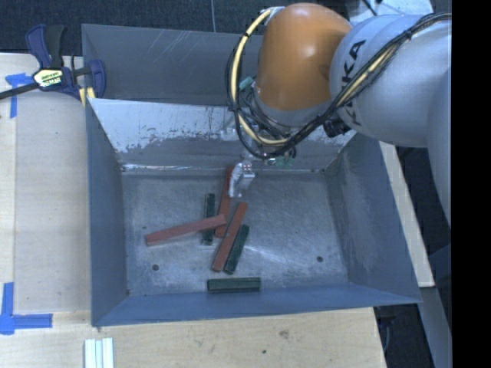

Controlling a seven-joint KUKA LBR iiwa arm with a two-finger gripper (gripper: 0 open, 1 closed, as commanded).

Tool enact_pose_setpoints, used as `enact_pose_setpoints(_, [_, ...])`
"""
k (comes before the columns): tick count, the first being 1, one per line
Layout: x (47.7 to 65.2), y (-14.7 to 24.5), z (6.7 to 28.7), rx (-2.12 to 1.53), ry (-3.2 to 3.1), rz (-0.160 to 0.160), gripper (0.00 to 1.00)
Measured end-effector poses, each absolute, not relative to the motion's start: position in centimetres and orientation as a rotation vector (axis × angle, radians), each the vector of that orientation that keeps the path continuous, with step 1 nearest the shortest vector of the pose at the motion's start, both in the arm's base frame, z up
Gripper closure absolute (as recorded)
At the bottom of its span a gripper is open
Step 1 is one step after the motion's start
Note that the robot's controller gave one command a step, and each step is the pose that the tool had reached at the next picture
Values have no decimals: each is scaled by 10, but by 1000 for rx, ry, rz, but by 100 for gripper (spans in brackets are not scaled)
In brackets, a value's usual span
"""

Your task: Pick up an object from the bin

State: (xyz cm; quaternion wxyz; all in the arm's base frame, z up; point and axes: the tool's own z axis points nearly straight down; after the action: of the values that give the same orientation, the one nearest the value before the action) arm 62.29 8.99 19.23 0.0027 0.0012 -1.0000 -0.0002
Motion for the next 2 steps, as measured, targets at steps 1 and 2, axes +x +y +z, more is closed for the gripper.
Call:
enact_pose_setpoints(1, [625,90,197,1,-3145,-2,0])
enact_pose_setpoints(2, [612,92,145,11,-3151,-3,0])
